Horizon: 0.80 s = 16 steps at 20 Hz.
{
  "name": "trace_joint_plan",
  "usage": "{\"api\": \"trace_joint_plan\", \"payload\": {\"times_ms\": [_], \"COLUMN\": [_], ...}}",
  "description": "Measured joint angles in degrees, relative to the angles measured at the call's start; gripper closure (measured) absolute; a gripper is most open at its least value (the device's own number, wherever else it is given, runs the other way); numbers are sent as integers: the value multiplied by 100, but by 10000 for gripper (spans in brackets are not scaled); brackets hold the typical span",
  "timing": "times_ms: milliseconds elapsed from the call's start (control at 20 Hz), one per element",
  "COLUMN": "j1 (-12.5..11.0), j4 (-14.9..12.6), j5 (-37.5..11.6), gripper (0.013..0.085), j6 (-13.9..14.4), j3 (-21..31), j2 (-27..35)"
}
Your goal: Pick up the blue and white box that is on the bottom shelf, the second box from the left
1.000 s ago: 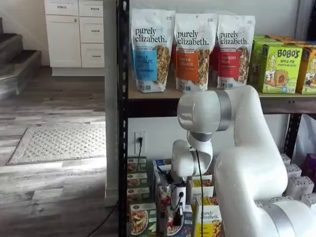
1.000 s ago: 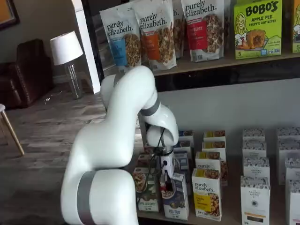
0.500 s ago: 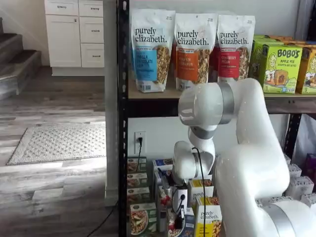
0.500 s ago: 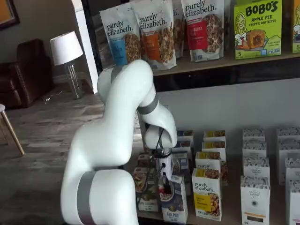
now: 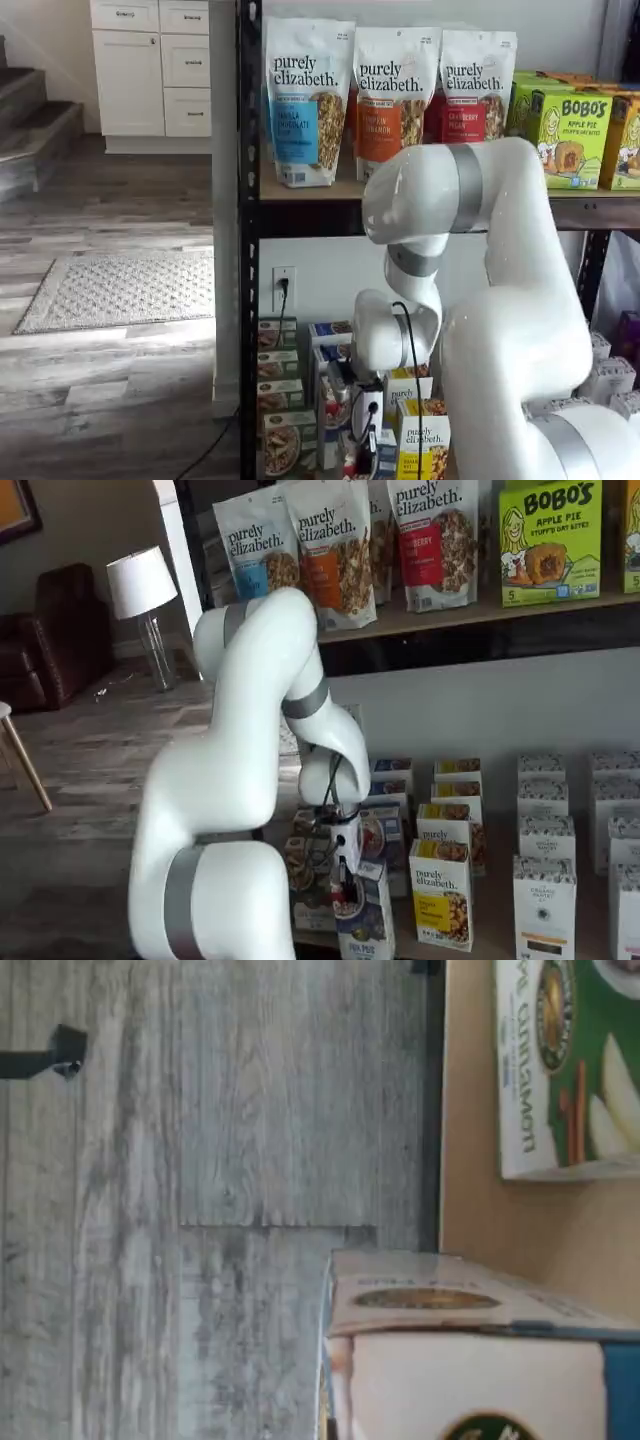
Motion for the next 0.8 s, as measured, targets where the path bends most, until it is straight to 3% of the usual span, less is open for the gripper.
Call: {"api": "trace_joint_plan", "payload": {"times_ms": [150,500,800], "j1": [10,120,268], "j4": [95,615,130], "j5": [-145,-367,-445], "gripper": [490,490,490], "j6": [-85,-479,133], "j3": [361,1293,2078], "j2": [-225,-981,-1790]}}
